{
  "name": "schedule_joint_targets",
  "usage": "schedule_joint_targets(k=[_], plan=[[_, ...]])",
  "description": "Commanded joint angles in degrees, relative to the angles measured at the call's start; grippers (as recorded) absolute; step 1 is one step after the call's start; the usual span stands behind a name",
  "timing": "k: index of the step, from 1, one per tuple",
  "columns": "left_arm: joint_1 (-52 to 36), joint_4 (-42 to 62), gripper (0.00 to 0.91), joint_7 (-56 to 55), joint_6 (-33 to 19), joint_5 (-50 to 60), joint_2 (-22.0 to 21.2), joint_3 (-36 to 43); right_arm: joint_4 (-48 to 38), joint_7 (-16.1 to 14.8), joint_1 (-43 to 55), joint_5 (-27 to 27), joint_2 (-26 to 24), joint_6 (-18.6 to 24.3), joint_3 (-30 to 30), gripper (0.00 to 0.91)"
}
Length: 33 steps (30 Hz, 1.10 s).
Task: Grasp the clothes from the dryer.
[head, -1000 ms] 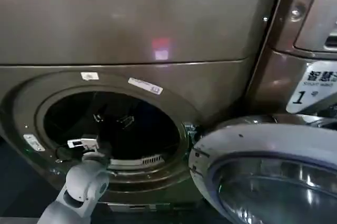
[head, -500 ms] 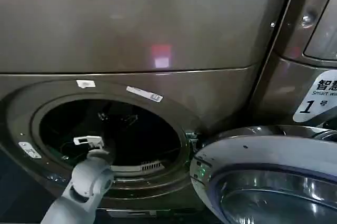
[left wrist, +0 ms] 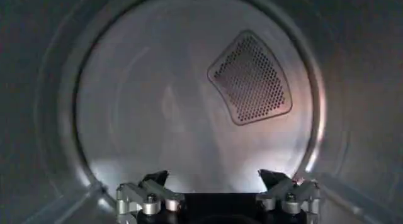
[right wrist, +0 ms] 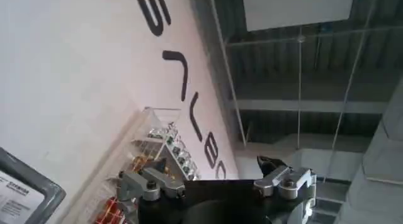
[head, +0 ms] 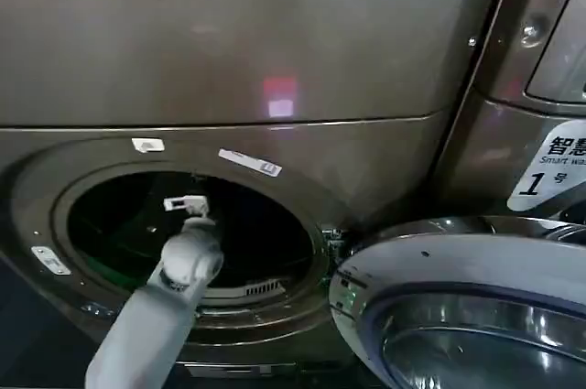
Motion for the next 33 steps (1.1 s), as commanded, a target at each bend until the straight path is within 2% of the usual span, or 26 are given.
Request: schedule_joint_targets(k=[1, 9, 13, 17, 23, 33], plan=[[-10.9, 20.2, 0.907, 4.0, -3.6, 0.2, -4.2, 0.5, -0.1, -0.2, 0.1, 0.3, -0.2, 0.1, 0.0, 0.907], [-15.8, 31.0, 0.907, 11.7, -5.6, 2.6, -7.7, 0.4, 0.0, -0.3, 0.3, 0.4, 0.0, 0.3, 0.1, 0.907], [-16.5, 31.9, 0.907, 21.0, -4.2, 4.1, -7.3, 0.7, -0.1, -0.4, 0.1, 0.6, 0.0, 0.4, 0.2, 0.907], [-18.6, 35.5, 0.907, 33.5, -5.2, 9.7, -6.0, 4.3, 0.0, -0.6, 0.1, 0.7, 0.0, 0.5, 0.4, 0.907], [-21.8, 40.4, 0.907, 45.3, -6.8, 12.1, -6.1, 7.4, 0.3, -0.7, 0.2, 1.0, -0.1, 0.6, 0.2, 0.907], [-25.9, 47.3, 0.907, 62.6, -10.3, 22.4, -6.0, 13.5, 0.4, -0.9, 0.0, 1.1, -0.1, 0.7, 0.2, 0.907]])
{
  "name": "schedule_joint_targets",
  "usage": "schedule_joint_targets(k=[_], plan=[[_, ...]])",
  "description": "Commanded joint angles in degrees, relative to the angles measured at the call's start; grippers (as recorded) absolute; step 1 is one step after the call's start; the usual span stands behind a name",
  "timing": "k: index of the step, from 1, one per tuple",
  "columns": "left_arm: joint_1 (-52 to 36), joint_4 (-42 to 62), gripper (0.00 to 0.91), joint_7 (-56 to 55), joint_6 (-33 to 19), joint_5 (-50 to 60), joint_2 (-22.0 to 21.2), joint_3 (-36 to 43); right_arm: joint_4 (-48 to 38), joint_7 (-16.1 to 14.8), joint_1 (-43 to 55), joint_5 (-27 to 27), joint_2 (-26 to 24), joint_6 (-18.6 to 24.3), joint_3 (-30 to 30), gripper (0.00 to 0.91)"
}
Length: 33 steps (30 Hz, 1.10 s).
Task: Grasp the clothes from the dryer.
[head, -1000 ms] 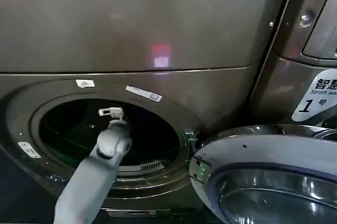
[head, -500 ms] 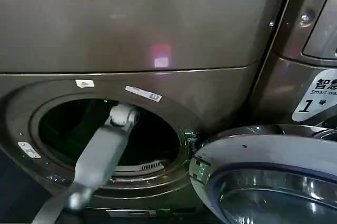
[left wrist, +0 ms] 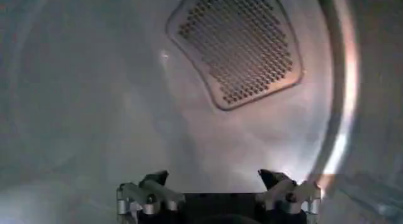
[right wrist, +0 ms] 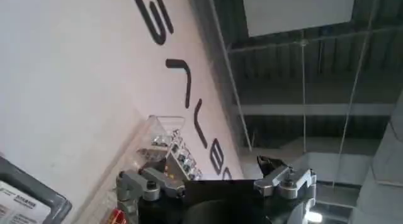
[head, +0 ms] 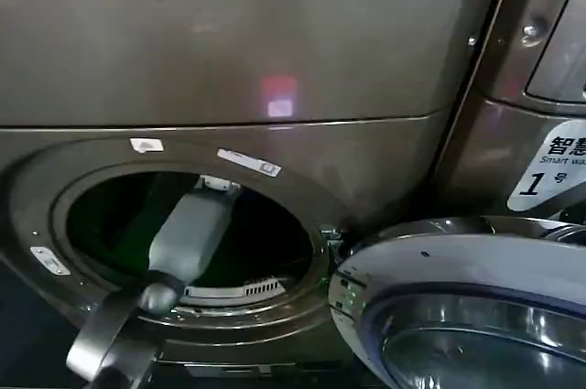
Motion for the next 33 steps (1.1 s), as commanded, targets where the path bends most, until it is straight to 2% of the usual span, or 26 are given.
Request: schedule_joint_targets(k=[1, 6, 14, 22, 33], plan=[[-4.8, 9.2, 0.907, 23.1, -3.0, 10.2, -0.3, 5.8, 0.0, 0.0, 0.0, 0.0, 0.1, 0.1, 0.0, 0.907], [-7.0, 11.2, 0.907, 33.6, -4.9, 13.5, -0.1, 7.6, 0.2, -0.1, 0.0, 0.0, 0.0, 0.0, -0.3, 0.907], [-8.0, 13.9, 0.907, 40.0, -7.7, 20.9, -0.4, 9.6, 0.7, -0.3, 0.4, -0.2, 0.2, 0.0, -1.0, 0.907], [-9.2, 16.7, 0.907, 42.6, -10.1, 33.8, -2.0, 10.3, 0.8, -0.4, 0.4, -0.2, 0.2, 0.0, -1.0, 0.907], [-10.1, 18.9, 0.907, 45.1, -11.1, 35.9, -2.3, 15.9, 1.4, -0.5, 1.3, -0.2, 0.4, -0.1, -2.0, 0.907]])
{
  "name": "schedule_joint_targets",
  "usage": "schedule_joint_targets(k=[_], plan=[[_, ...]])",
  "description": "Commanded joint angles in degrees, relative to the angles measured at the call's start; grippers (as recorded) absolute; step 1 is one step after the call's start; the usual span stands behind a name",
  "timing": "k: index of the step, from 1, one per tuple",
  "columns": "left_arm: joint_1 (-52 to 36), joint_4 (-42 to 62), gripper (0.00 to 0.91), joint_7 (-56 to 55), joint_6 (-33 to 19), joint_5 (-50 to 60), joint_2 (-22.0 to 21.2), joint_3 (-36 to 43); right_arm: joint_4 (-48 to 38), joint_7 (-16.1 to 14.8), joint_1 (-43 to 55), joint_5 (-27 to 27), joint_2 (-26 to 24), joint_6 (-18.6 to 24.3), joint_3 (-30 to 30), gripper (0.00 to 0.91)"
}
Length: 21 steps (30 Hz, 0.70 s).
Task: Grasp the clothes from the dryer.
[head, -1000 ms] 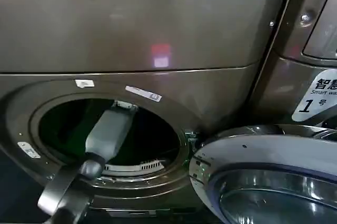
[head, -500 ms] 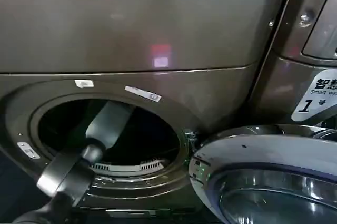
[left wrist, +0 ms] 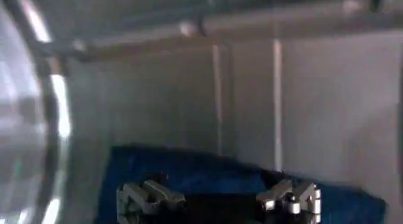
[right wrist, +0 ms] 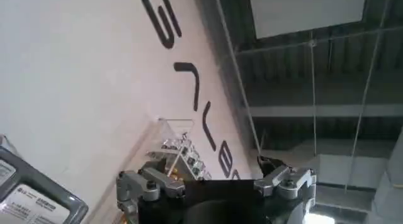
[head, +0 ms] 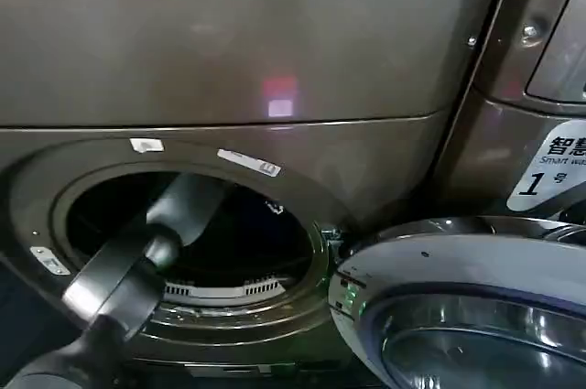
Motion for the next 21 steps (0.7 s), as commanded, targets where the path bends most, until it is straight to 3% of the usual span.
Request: schedule_joint_targets(k=[1, 18, 19, 20, 21], plan=[[-0.6, 2.4, 0.907, 3.7, -1.5, 6.3, 0.2, 4.8, 0.2, 0.0, 0.3, 0.0, 0.0, 0.0, -0.4, 0.907], [0.4, 3.5, 0.907, 6.3, -1.9, 6.7, 1.1, 6.5, -0.4, -0.1, -0.1, -0.1, 0.1, 0.1, 0.3, 0.907], [0.4, 3.3, 0.785, 6.4, -1.9, 6.7, 1.1, 6.5, -0.5, 0.0, -0.1, -0.1, 0.0, 0.1, 0.3, 0.907], [0.4, 3.3, 0.785, 6.5, -1.9, 6.7, 1.1, 6.5, -0.5, 0.0, -0.1, -0.1, 0.0, 0.1, 0.3, 0.907], [0.5, 3.4, 0.58, 6.6, -1.9, 6.7, 1.0, 6.5, -0.5, 0.0, -0.1, -0.1, -0.1, 0.1, 0.3, 0.907]])
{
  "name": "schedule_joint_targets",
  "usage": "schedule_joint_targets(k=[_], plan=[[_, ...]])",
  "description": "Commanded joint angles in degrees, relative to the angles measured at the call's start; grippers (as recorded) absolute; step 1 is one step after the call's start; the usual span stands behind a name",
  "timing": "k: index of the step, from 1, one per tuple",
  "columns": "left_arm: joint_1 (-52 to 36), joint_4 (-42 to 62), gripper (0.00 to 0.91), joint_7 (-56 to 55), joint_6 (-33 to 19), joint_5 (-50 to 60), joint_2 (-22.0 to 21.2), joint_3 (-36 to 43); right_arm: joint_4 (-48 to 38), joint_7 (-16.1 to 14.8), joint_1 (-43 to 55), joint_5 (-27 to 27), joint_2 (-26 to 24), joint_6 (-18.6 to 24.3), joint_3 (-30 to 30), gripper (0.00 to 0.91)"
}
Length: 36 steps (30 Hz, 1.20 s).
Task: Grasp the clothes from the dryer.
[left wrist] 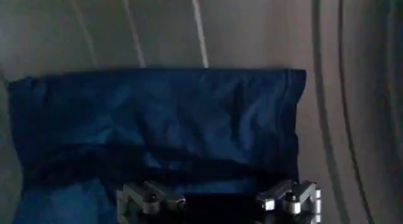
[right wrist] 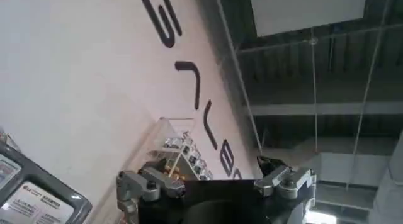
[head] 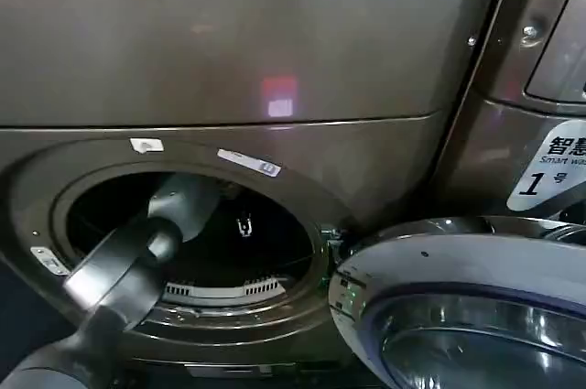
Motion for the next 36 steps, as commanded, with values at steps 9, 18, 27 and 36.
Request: schedule_joint_targets(k=[9, 18, 27, 36], plan=[[0.3, 1.1, 0.102, 1.5, -0.2, 1.0, 0.1, 1.0, -0.1, 0.1, 0.0, 0.0, -0.3, 0.0, 0.1, 0.907], [0.3, 1.1, 0.0, 1.9, -0.2, 0.8, 0.3, 0.9, -0.3, 0.1, -0.2, 0.0, -0.1, 0.1, 0.5, 0.907], [1.3, -1.0, 0.0, -2.8, 1.2, -5.0, 0.4, -3.0, -0.2, 0.1, -0.1, 0.1, 0.0, 0.1, 0.6, 0.907], [4.8, -7.5, 0.0, -10.8, 3.9, -12.1, 2.0, -13.1, -0.2, 0.1, -0.5, 0.2, 0.1, 0.2, 1.0, 0.907]])
